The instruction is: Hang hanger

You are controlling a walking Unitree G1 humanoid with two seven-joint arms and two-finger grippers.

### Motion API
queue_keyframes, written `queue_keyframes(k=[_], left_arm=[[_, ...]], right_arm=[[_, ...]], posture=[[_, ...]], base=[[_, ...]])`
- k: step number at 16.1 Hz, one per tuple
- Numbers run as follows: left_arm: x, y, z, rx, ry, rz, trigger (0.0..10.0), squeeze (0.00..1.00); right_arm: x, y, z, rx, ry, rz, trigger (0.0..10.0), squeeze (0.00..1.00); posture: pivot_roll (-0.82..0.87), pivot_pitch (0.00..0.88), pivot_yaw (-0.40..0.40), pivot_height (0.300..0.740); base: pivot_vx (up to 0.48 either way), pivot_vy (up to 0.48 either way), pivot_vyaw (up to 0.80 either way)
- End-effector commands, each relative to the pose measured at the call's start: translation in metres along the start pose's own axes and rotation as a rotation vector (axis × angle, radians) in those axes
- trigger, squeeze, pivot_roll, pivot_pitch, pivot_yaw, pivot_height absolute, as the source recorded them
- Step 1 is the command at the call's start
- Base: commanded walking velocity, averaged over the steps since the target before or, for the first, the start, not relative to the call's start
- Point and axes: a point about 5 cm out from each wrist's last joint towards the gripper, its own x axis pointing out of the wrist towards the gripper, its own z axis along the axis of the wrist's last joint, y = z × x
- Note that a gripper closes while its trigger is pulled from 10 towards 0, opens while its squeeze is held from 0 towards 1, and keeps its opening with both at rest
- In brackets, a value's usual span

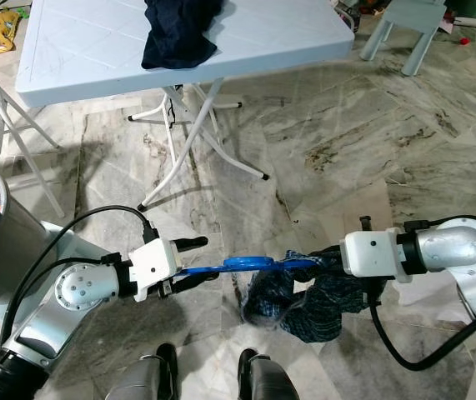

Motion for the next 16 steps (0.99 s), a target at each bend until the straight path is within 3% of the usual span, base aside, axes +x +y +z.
queue_keyframes(k=[1, 5, 16], left_arm=[[0.001, -0.002, -0.001, 0.001, 0.003, -0.018, 0.0, 0.0], [0.007, -0.007, 0.002, -0.005, -0.013, -0.063, 0.0, 0.0], [0.003, -0.018, -0.007, -0.064, 0.035, -0.167, 0.0, 0.0]], right_arm=[[0.003, 0.002, 0.005, -0.021, -0.01, 0.018, 10.0, 0.0], [0.009, 0.001, 0.006, -0.03, -0.025, 0.009, 10.0, 0.0], [0.012, -0.005, 0.006, -0.041, -0.029, -0.049, 10.0, 0.0]], posture=[[-0.08, 0.242, -0.039, 0.74], [-0.08, 0.239, -0.037, 0.74], [-0.08, 0.239, -0.037, 0.74]], base=[[0.0, 0.0, 0.0], [0.0, 0.0, 0.0], [0.0, 0.0, 0.0]])
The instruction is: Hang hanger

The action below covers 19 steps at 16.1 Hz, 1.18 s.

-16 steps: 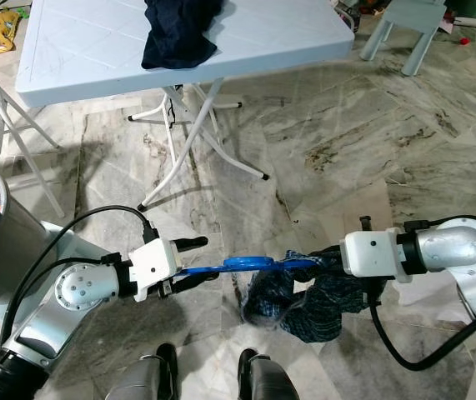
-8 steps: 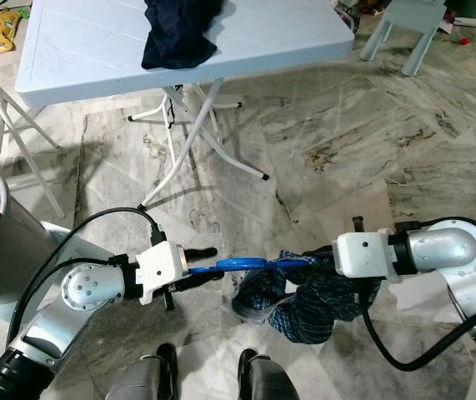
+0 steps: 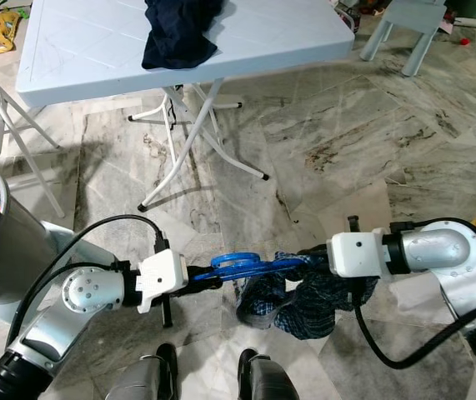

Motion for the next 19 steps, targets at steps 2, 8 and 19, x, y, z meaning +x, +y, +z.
queue_keyframes(k=[2, 8, 19], left_arm=[[0.0, -0.006, -0.004, -0.029, 0.01, -0.017, 0.0, 0.0], [-0.003, -0.004, -0.01, -0.028, 0.034, 0.008, 0.0, 0.0], [-0.01, 0.012, -0.023, -0.004, 0.055, 0.163, 0.0, 0.0]], right_arm=[[0.0, -0.006, 0.004, -0.023, -0.012, -0.035, 10.0, 0.0], [0.001, -0.008, 0.002, -0.027, -0.008, -0.047, 10.0, 0.0], [0.004, -0.016, 0.002, 0.012, -0.021, -0.074, 10.0, 1.0]], posture=[[-0.08, 0.239, -0.041, 0.74], [-0.07, 0.236, -0.045, 0.74], [-0.07, 0.23, -0.045, 0.74]], base=[[0.0, 0.0, 0.0], [0.0, 0.0, 0.0], [0.0, 0.0, 0.0]])
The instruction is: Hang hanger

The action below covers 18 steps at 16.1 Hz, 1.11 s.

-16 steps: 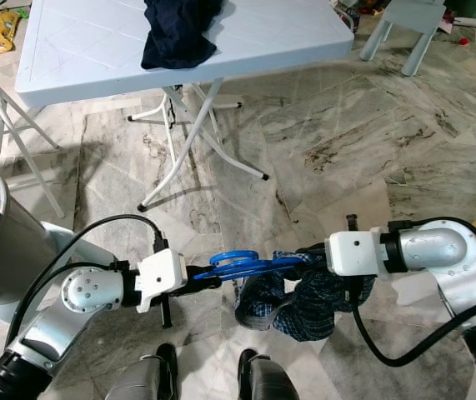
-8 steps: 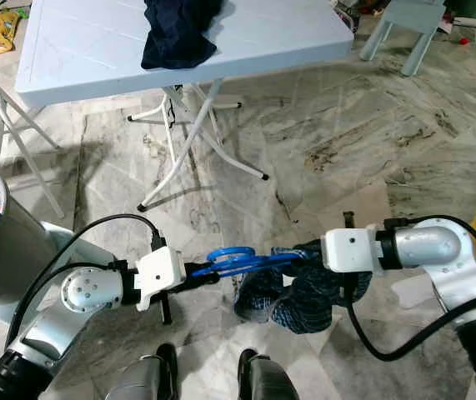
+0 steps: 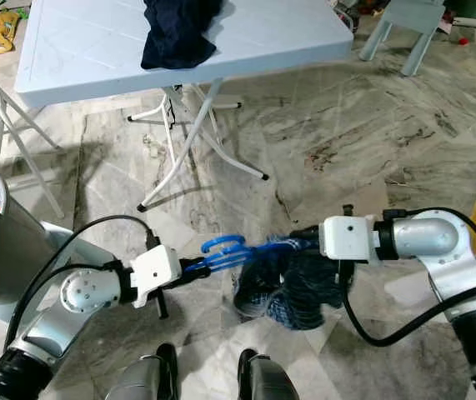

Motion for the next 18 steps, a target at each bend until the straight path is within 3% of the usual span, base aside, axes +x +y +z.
queue_keyframes(k=[1, 5, 9, 11, 12, 13, 16, 18], left_arm=[[-0.004, 0.001, -0.003, -0.004, 0.002, 0.027, 0.0, 0.0], [-0.007, 0.004, -0.01, -0.032, 0.018, 0.097, 0.0, 0.0], [-0.007, 0.008, -0.012, -0.064, 0.013, 0.194, 0.0, 0.0], [-0.006, 0.009, -0.011, -0.069, 0.0, 0.233, 0.0, 0.0], [-0.005, 0.009, -0.009, -0.078, -0.011, 0.242, 0.0, 0.0], [-0.003, 0.01, -0.004, -0.099, -0.039, 0.252, 0.0, 0.0], [-0.002, 0.012, -0.002, -0.101, -0.046, 0.266, 0.0, 0.0], [-0.003, 0.016, -0.003, -0.099, -0.039, 0.297, 0.0, 0.0]], right_arm=[[-0.002, -0.003, -0.002, -0.004, 0.005, -0.026, 10.0, 1.0], [-0.001, -0.015, -0.002, -0.006, 0.013, -0.102, 10.0, 1.0], [0.003, -0.017, -0.005, -0.007, 0.034, -0.149, 10.0, 1.0], [0.003, -0.026, -0.011, 0.0, 0.079, -0.252, 10.0, 1.0], [0.004, -0.034, -0.014, 0.046, 0.094, -0.384, 10.0, 1.0], [0.011, -0.037, -0.019, 0.168, 0.072, -0.533, 10.0, 1.0], [0.031, -0.019, -0.027, 0.297, 0.066, -0.625, 10.0, 1.0], [0.041, -0.006, -0.027, 0.372, 0.054, -0.596, 10.0, 1.0]], posture=[[-0.07, 0.23, -0.045, 0.74], [-0.07, 0.231, -0.047, 0.74], [-0.07, 0.237, -0.053, 0.74], [-0.07, 0.239, -0.055, 0.74], [-0.07, 0.24, -0.057, 0.74], [-0.07, 0.242, -0.057, 0.74], [-0.07, 0.247, -0.047, 0.74], [-0.07, 0.249, -0.043, 0.74]], base=[[0.0, 0.0, 0.0], [0.0, 0.0, 0.0], [0.0, 0.0, 0.0], [0.0, 0.0, 0.0], [0.0, 0.0, 0.0], [0.0, 0.0, 0.0], [0.0, 0.0, 0.0], [0.0, 0.0, 0.0]])
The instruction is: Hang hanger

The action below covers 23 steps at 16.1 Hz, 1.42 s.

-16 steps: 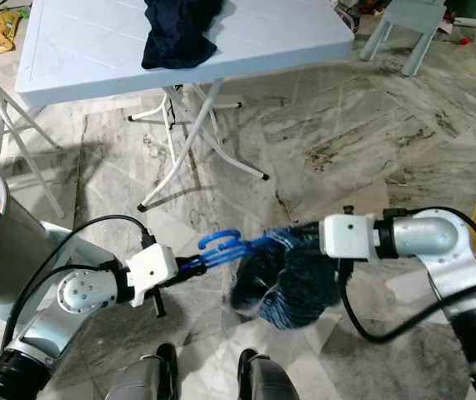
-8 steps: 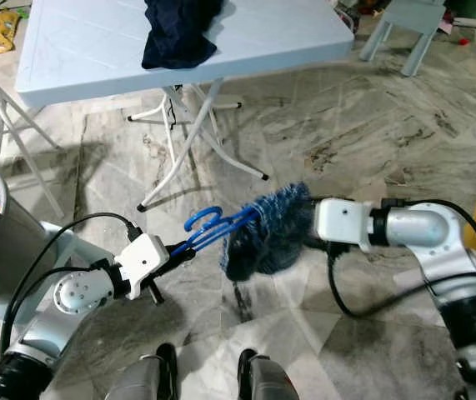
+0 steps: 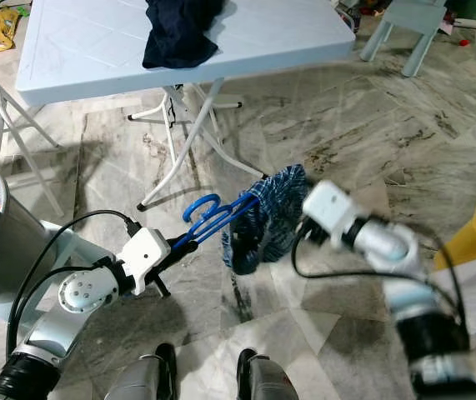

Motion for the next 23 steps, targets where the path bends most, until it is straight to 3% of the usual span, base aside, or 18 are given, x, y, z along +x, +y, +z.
queue_keyframes(k=[1, 2, 3, 4, 7, 9, 10, 12, 17, 19, 20, 21, 23], left_arm=[[0.0, 0.006, 0.001, 0.0, 0.002, 0.046, 0.0, 0.0], [0.002, 0.008, 0.003, -0.001, -0.002, 0.061, 0.0, 0.0], [0.003, 0.008, 0.004, -0.003, -0.005, 0.061, 0.0, 0.0], [0.005, 0.007, 0.006, 0.0, -0.014, 0.056, 0.0, 0.0], [0.009, 0.005, 0.018, 0.007, -0.05, 0.044, 0.0, 0.0], [0.01, 0.004, 0.021, 0.009, -0.064, 0.035, 0.0, 0.0], [0.01, 0.004, 0.021, 0.009, -0.064, 0.035, 0.0, 0.0], [0.01, 0.003, 0.024, 0.011, -0.066, 0.029, 0.0, 0.0], [0.012, 0.002, 0.028, 0.011, -0.079, 0.017, 0.0, 0.0], [0.012, 0.004, 0.029, 0.014, -0.08, 0.02, 0.0, 0.0], [0.012, 0.003, 0.03, 0.016, -0.083, 0.017, 0.0, 0.0], [0.013, 0.002, 0.032, 0.014, -0.092, 0.008, 0.0, 0.0], [0.013, -0.002, 0.035, 0.011, -0.101, -0.012, 0.0, 0.0]], right_arm=[[-0.003, 0.005, -0.001, 0.027, 0.017, 0.034, 10.0, 0.89], [-0.005, 0.013, -0.005, 0.068, 0.038, 0.085, 10.0, 0.09], [-0.005, 0.016, -0.005, 0.086, 0.042, 0.105, 10.0, 0.09], [-0.004, 0.02, -0.005, 0.131, 0.048, 0.101, 10.0, 0.0], [0.01, 0.029, 0.001, 0.253, 0.029, -0.037, 10.0, 0.0], [0.017, 0.03, 0.003, 0.281, 0.035, -0.151, 10.0, 0.0], [0.017, 0.03, 0.003, 0.281, 0.035, -0.151, 10.0, 0.0], [0.024, 0.036, 0.004, 0.362, 0.051, -0.246, 10.0, 0.0], [0.042, 0.045, 0.013, 0.471, 0.029, -0.253, 10.0, 0.0], [0.044, 0.043, 0.016, 0.456, 0.019, -0.259, 10.0, 0.0], [0.046, 0.039, 0.015, 0.463, 0.012, -0.289, 2.7, 0.0], [0.048, 0.036, 0.016, 0.454, 0.009, -0.31, 0.0, 0.0], [0.052, 0.028, 0.018, 0.434, 0.0, -0.363, 0.0, 0.0]], posture=[[-0.07, 0.25, -0.041, 0.74], [-0.07, 0.251, -0.041, 0.74], [-0.07, 0.252, -0.041, 0.74], [-0.07, 0.253, -0.04, 0.74], [-0.07, 0.256, -0.035, 0.74], [-0.06, 0.257, -0.031, 0.74], [-0.06, 0.257, -0.031, 0.74], [-0.06, 0.257, -0.029, 0.74], [-0.05, 0.249, -0.029, 0.74], [-0.05, 0.247, -0.03, 0.74], [-0.05, 0.247, -0.03, 0.74], [-0.05, 0.246, -0.03, 0.74], [-0.04, 0.244, -0.03, 0.74]], base=[[0.0, 0.0, 0.0], [0.0, 0.0, 0.0], [0.0, 0.0, 0.0], [0.0, 0.0, 0.0], [0.0, 0.0, 0.0], [0.0, 0.0, 0.0], [0.0, 0.0, 0.0], [0.0, 0.0, 0.0], [0.0, 0.0, 0.0], [0.0, 0.0, 0.0], [0.0, 0.0, 0.0], [0.0, 0.0, 0.0], [0.0, 0.0, 0.0]])
